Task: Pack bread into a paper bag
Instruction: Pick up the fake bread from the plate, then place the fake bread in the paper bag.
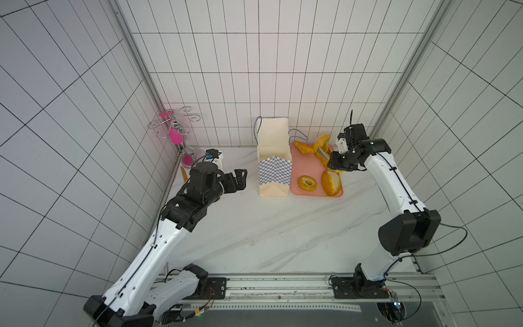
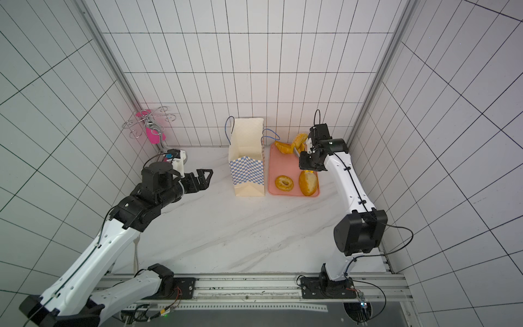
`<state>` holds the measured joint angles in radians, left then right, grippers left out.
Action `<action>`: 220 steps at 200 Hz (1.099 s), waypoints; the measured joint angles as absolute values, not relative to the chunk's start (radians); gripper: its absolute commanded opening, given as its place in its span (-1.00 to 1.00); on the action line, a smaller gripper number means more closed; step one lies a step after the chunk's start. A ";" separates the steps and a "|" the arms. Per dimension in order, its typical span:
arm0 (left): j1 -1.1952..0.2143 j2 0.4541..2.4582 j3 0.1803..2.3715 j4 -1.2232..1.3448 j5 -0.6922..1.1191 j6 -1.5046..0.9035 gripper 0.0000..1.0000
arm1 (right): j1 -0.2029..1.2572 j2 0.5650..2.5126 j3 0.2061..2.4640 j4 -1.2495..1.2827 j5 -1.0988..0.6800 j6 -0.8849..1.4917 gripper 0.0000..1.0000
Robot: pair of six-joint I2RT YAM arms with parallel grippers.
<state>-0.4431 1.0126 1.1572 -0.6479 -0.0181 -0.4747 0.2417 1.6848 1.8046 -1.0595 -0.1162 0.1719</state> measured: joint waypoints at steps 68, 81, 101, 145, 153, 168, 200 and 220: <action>-0.466 1.016 1.156 -0.646 -0.019 -0.479 0.98 | 0.247 1.595 1.828 -1.107 -0.178 0.160 -0.36; -0.469 1.016 1.152 -0.646 -0.020 -0.480 0.98 | 0.252 1.590 1.847 -1.116 -0.197 0.160 -0.35; -0.472 1.016 1.148 -0.647 -0.021 -0.481 0.98 | 0.263 1.583 1.891 -1.123 -0.230 0.160 -0.35; -0.477 1.015 1.148 -0.647 -0.027 -0.482 0.98 | 0.278 1.557 1.996 -1.121 -0.327 0.161 -0.34; -0.477 1.015 1.148 -0.647 -0.027 -0.482 0.98 | 0.281 1.552 2.011 -1.120 -0.345 0.161 -0.33; -0.477 1.015 1.148 -0.647 -0.027 -0.482 0.98 | 0.282 1.546 2.035 -1.116 -0.382 0.165 -0.32; -0.479 1.014 1.148 -0.647 -0.028 -0.482 0.98 | 0.284 1.546 2.062 -1.093 -0.479 0.172 -0.31; -0.480 1.009 1.147 -0.647 -0.028 -0.482 0.98 | 0.295 1.558 2.088 -1.091 -0.532 0.174 -0.31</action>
<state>-0.4801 1.0092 1.1473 -0.6468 -0.0284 -0.4824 0.2955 1.5581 2.0876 -1.0912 -0.5320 0.1741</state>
